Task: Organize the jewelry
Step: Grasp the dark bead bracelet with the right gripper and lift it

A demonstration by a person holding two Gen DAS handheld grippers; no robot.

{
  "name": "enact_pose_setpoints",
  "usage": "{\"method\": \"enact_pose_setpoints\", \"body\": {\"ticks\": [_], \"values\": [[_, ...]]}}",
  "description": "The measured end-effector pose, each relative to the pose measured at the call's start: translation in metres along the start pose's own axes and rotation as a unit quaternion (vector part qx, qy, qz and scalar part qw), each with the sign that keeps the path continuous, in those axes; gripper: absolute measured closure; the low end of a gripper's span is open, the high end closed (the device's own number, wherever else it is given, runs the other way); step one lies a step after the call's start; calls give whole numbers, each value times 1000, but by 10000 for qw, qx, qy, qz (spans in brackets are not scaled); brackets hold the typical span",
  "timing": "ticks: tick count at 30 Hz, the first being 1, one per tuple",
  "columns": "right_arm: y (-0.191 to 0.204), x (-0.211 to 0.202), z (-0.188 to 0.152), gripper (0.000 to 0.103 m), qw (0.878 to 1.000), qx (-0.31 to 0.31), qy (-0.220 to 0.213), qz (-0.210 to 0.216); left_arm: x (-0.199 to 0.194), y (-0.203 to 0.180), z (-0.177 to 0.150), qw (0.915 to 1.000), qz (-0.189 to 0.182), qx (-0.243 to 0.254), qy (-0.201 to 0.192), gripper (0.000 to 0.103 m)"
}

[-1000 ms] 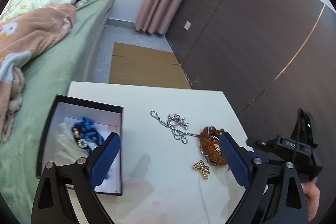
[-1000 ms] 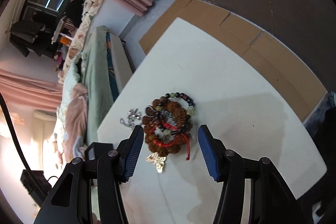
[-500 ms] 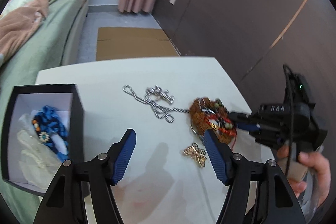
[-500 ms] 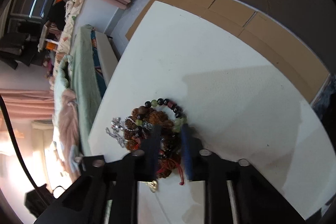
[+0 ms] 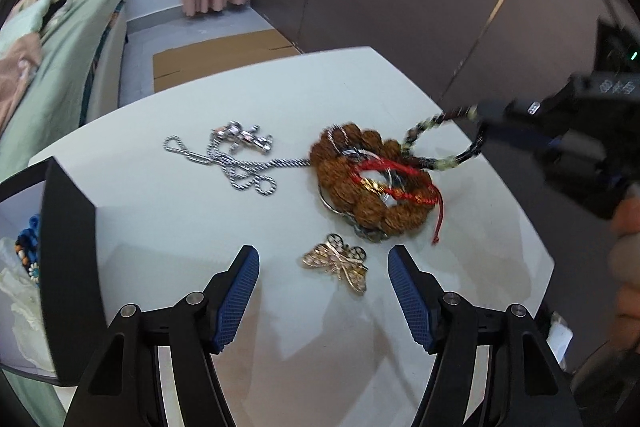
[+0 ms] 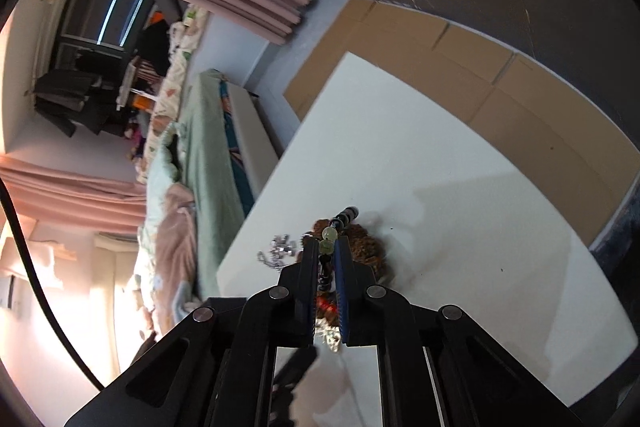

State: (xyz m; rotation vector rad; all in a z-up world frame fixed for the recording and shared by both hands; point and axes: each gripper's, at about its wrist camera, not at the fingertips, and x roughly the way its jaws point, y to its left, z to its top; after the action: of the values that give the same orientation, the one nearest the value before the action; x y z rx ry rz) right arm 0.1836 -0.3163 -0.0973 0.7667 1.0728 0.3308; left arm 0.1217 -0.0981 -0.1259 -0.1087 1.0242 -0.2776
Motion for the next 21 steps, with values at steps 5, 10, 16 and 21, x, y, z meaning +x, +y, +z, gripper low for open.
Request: {"method": "enact_pose_setpoints", "body": {"ticks": [5,10,16,21], "values": [[4,-19,-1,93,9998,-127,-151,17,12,-8,-2,9996,144,202,92,35],[0,-29,4,93,9997,-133,-228,-4,19,-15,-1,9983,400,419,10,39],[-3,-34,7,93,9995,-161,-276,-67,23,-24,0,9945,745,729,-72,63],[-5,-38,7,93,9994,-248,-226,-43,17,-17,1,9974,578,436,-49,63]]}}
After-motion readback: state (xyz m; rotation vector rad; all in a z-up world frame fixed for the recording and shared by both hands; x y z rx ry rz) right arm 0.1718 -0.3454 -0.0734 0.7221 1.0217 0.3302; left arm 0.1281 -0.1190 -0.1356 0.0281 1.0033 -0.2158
